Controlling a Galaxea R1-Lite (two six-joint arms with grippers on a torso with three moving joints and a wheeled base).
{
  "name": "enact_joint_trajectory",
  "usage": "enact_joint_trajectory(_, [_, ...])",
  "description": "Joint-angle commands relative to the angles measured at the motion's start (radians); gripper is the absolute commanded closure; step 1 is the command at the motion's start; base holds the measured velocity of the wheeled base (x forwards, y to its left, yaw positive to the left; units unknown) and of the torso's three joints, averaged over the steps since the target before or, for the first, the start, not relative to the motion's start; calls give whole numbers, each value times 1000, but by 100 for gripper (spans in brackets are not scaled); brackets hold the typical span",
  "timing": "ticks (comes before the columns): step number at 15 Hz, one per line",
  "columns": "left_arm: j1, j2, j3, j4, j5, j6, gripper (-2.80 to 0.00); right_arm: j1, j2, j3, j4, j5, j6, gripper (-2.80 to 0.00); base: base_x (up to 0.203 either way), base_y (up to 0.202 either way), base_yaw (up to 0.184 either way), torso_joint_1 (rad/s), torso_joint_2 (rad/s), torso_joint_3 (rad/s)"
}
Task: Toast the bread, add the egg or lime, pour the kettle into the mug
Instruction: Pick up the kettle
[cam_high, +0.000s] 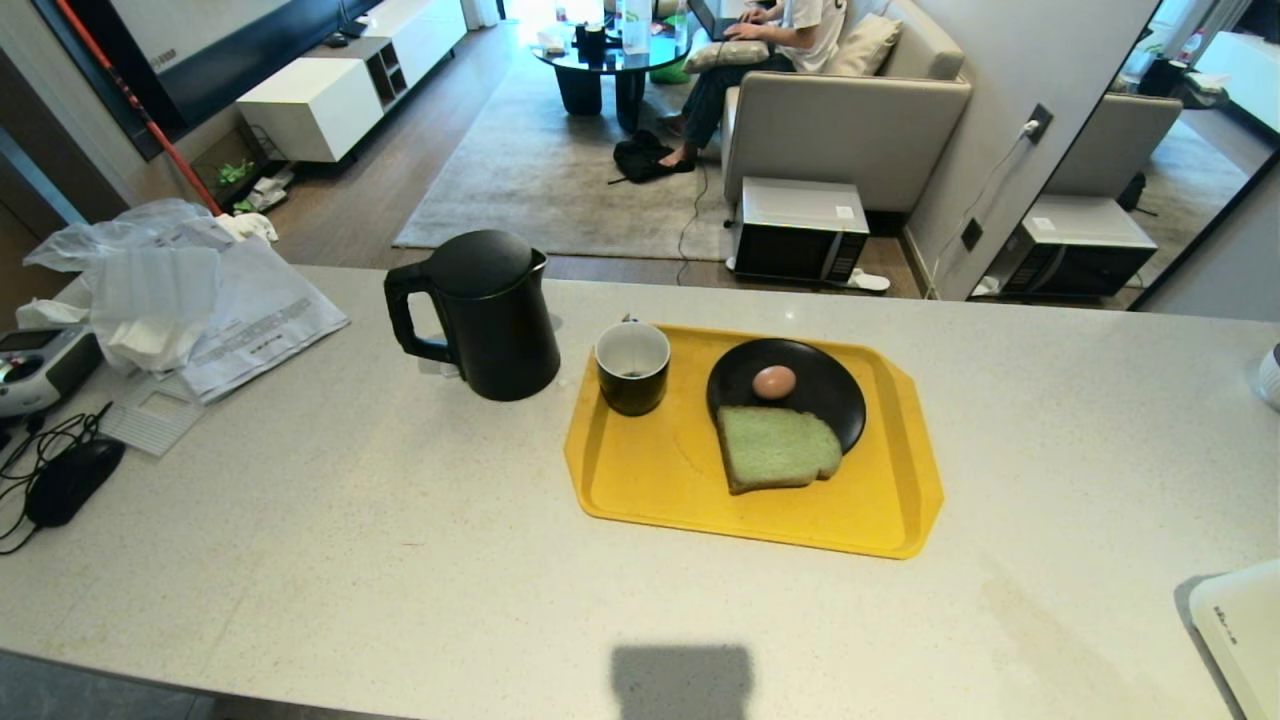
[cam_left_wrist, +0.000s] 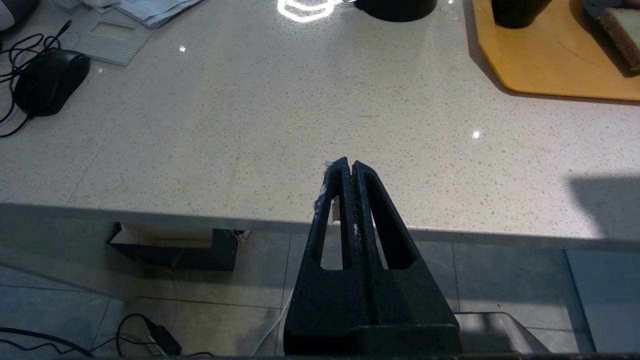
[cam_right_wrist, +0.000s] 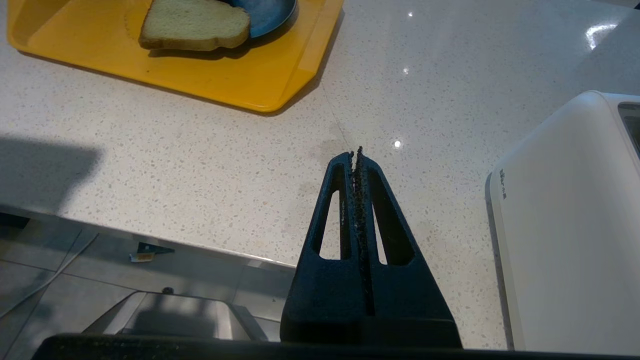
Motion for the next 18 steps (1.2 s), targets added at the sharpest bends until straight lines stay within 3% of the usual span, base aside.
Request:
enact_joint_trajectory(1, [2, 1, 0, -1, 0, 4, 0, 0, 3, 2, -1, 0, -1, 0, 0, 0, 0, 0, 0, 0])
enact_joint_trajectory(13, [0, 1, 0, 3, 0, 6, 0, 0, 3, 2, -1, 0, -1, 0, 0, 0, 0, 0, 0, 0])
enact_joint_trajectory(18, [0, 1, 0, 3, 0, 0, 0, 0, 4, 2, -1, 1, -1, 0, 156, 0, 0, 8, 3, 2])
